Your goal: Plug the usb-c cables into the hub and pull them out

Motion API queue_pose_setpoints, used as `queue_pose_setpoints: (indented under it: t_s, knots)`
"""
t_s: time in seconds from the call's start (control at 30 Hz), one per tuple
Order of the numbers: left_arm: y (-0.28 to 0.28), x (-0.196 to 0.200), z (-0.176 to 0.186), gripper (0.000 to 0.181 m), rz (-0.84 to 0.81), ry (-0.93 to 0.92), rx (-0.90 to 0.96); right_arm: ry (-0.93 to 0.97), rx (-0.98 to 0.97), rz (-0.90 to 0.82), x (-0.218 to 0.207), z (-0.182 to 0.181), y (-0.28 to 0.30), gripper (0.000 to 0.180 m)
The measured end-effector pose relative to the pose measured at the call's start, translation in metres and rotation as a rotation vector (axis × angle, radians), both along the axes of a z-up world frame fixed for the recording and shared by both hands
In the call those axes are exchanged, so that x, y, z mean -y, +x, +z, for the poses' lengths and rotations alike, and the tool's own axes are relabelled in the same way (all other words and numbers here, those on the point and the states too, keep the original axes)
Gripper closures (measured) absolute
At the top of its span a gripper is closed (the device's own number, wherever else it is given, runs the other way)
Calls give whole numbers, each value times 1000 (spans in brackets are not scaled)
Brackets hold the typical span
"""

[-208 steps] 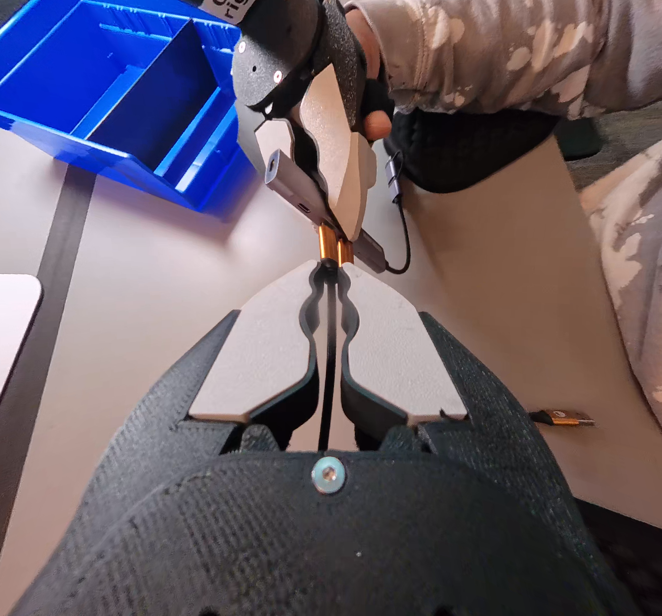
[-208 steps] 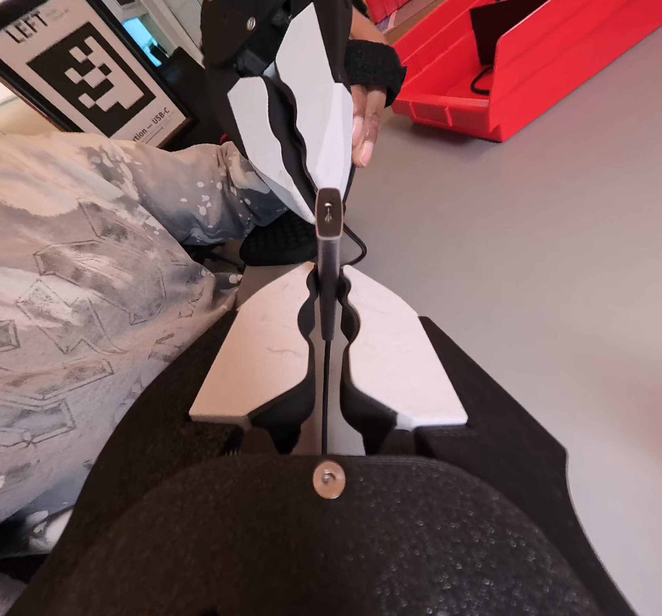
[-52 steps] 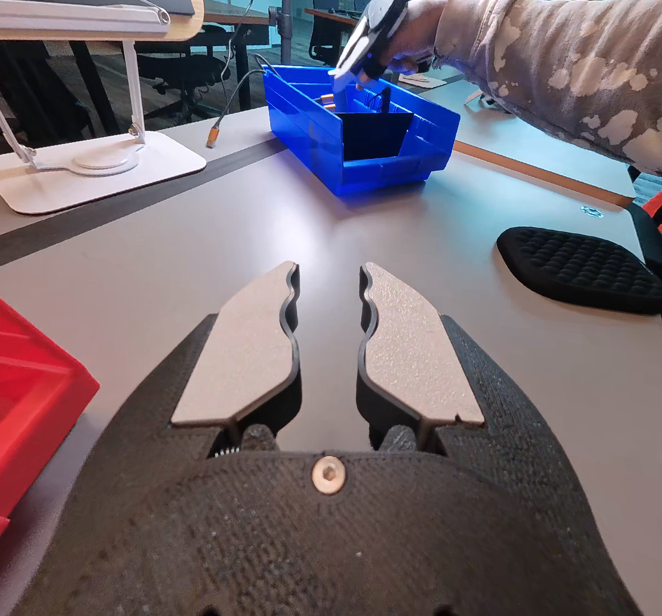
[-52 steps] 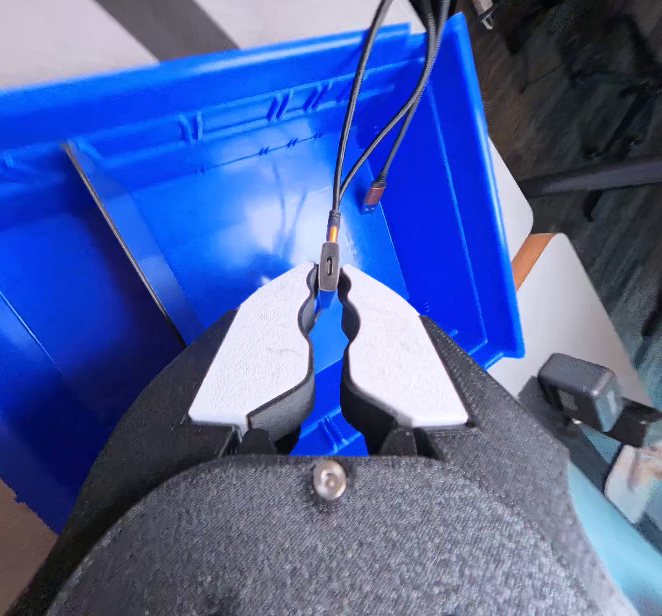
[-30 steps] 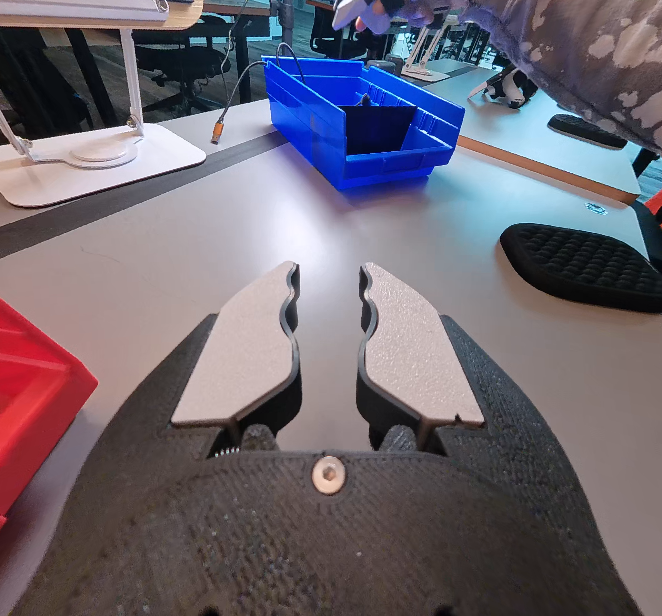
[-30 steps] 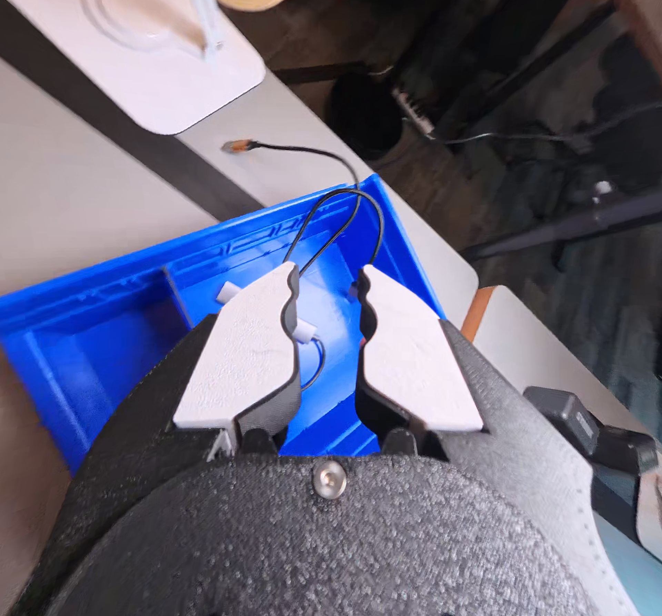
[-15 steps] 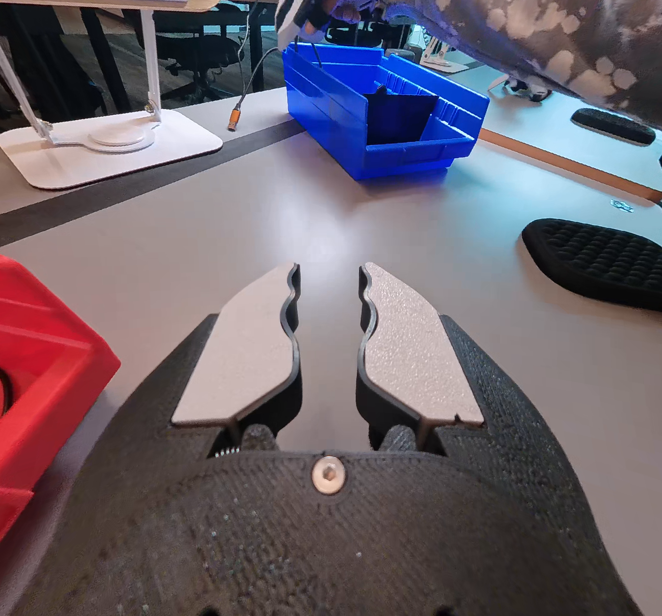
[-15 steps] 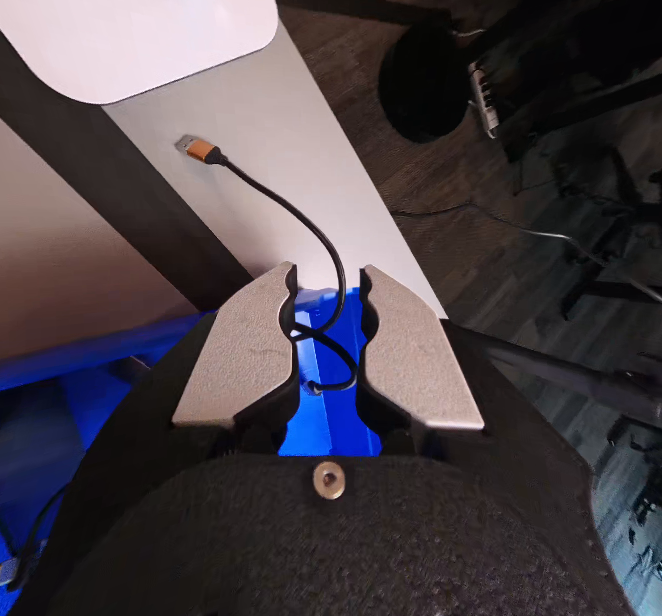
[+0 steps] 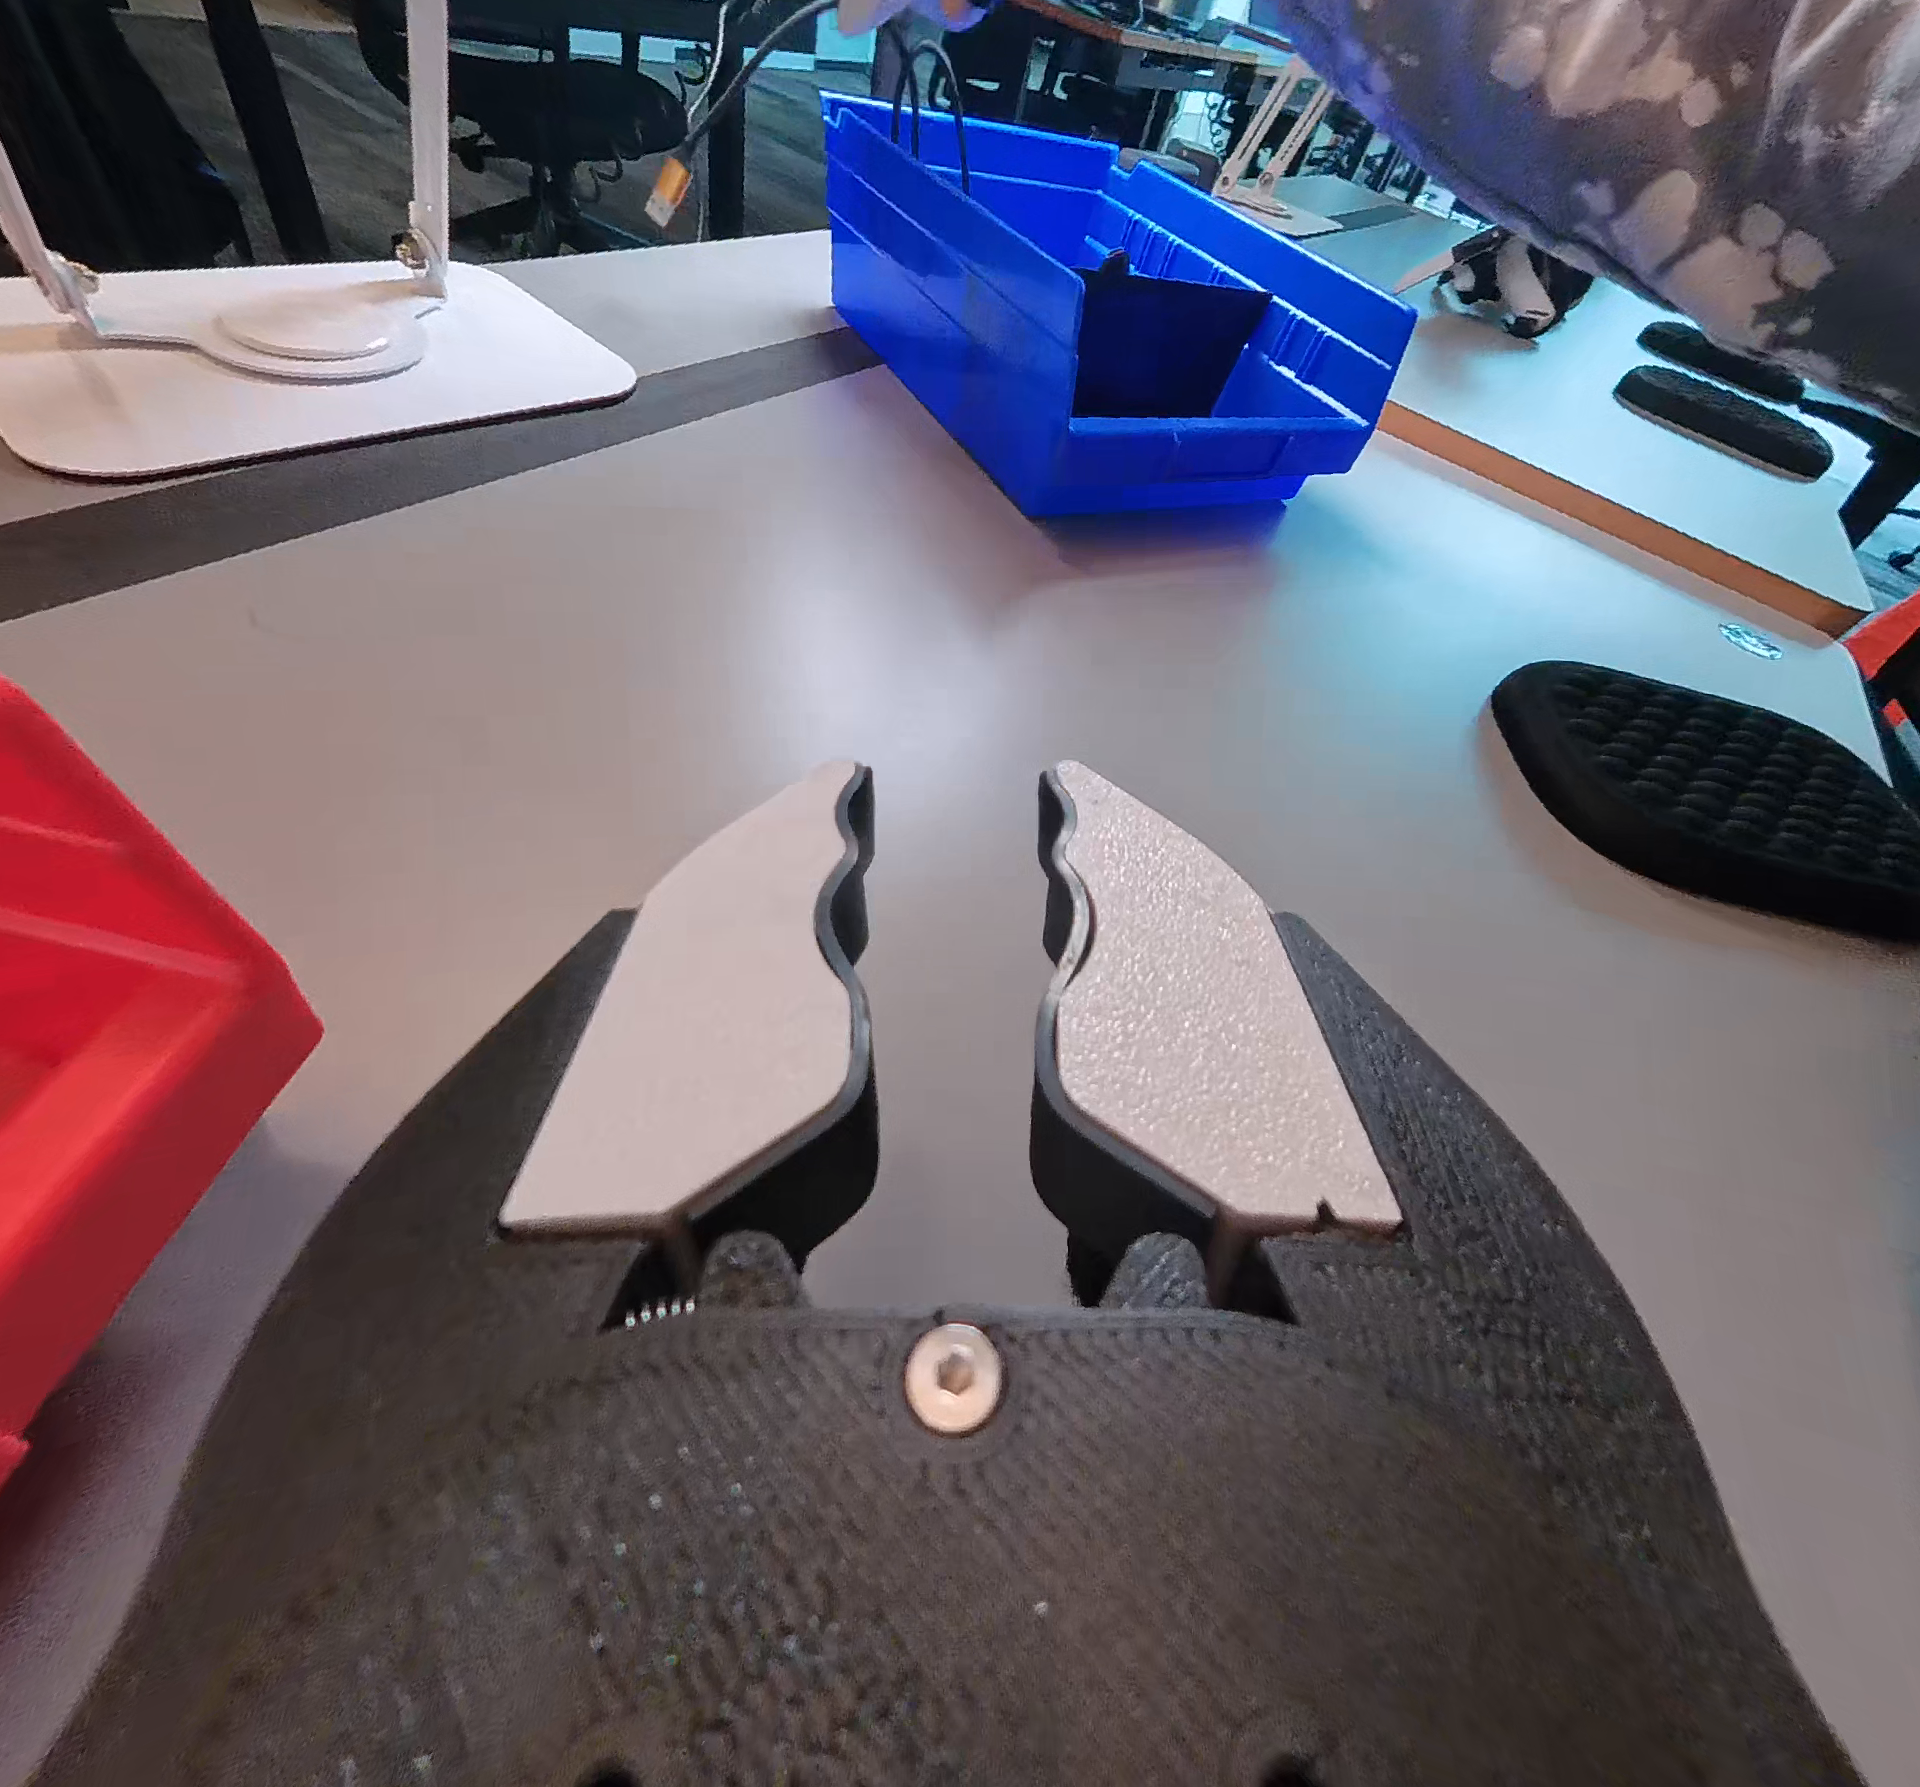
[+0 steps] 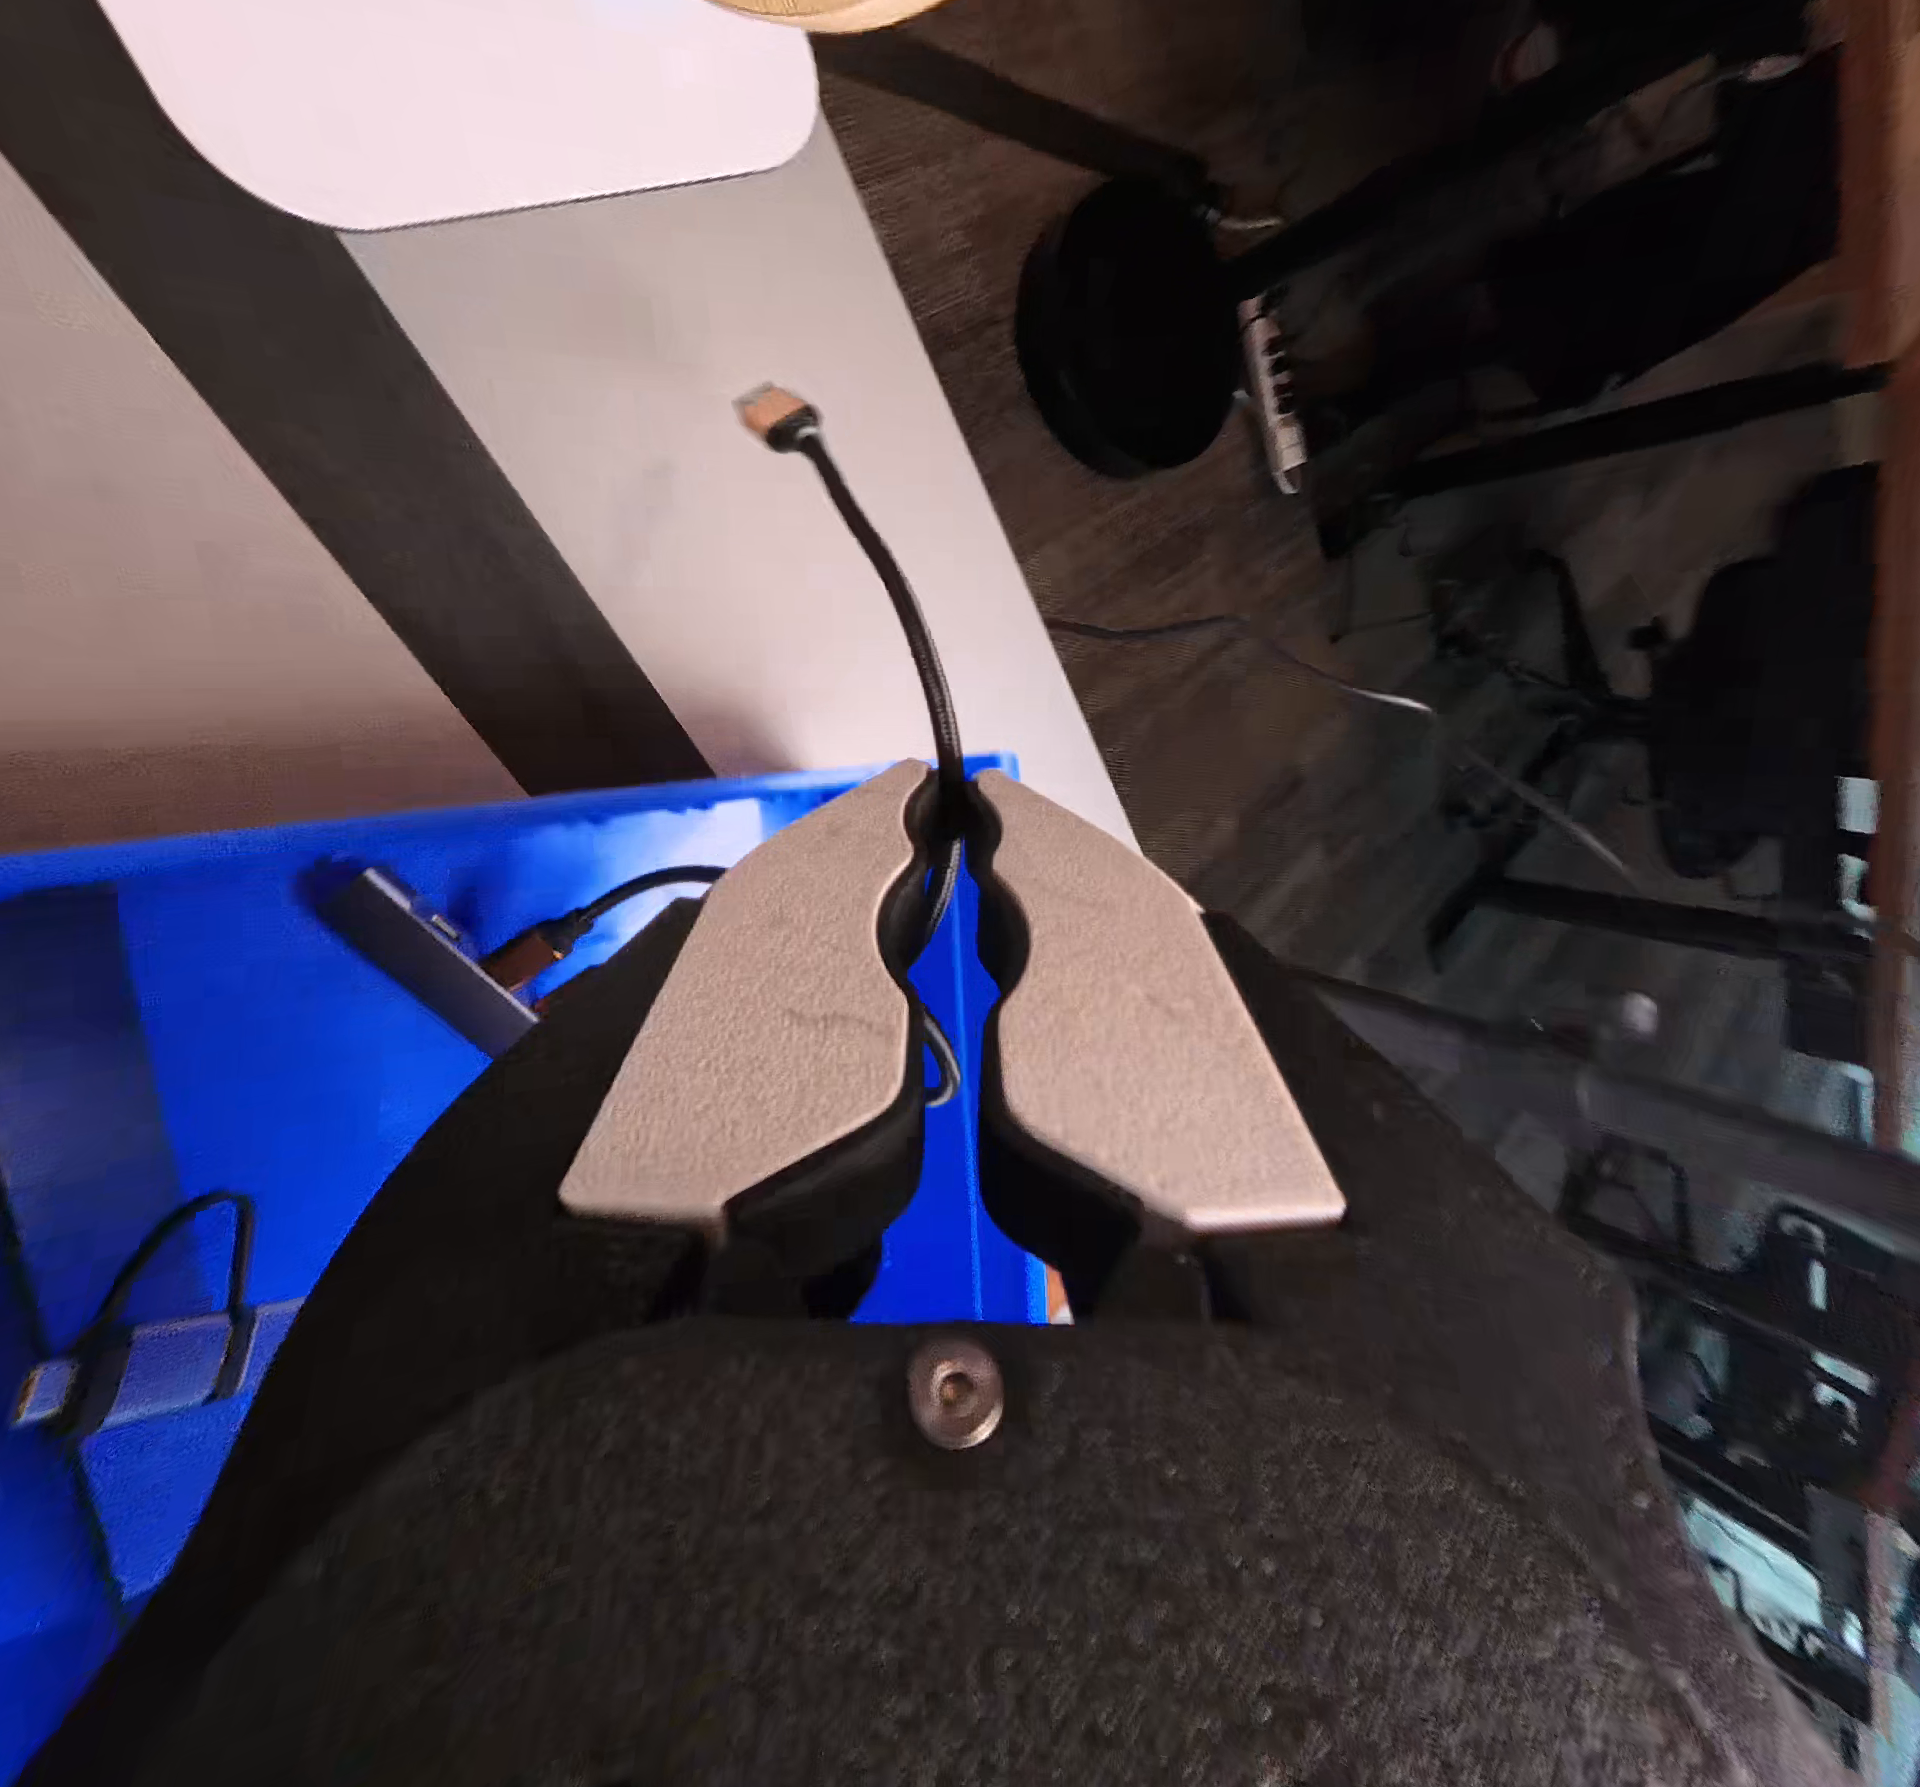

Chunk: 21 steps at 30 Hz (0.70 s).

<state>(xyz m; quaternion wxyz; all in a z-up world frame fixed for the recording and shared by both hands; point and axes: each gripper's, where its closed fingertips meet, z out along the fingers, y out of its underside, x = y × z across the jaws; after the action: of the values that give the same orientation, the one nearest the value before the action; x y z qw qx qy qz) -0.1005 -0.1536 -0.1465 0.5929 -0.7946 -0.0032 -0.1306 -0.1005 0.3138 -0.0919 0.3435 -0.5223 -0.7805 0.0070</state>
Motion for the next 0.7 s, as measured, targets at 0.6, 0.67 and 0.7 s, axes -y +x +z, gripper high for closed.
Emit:
queue_pose_setpoints:
  t_s: [0.6, 0.67, 0.7]
  knots:
    - [19, 1, 13, 152, -27, 33, -47, 148, 238, -255, 28, -30, 180, 175]
    - [17, 2, 13, 152, -17, 32, -54, 140, 258, -232, 27, -39, 178, 175]
    - [16, 3, 13, 152, -12, 33, -57, 113, 265, -225, 30, -44, 176, 175]
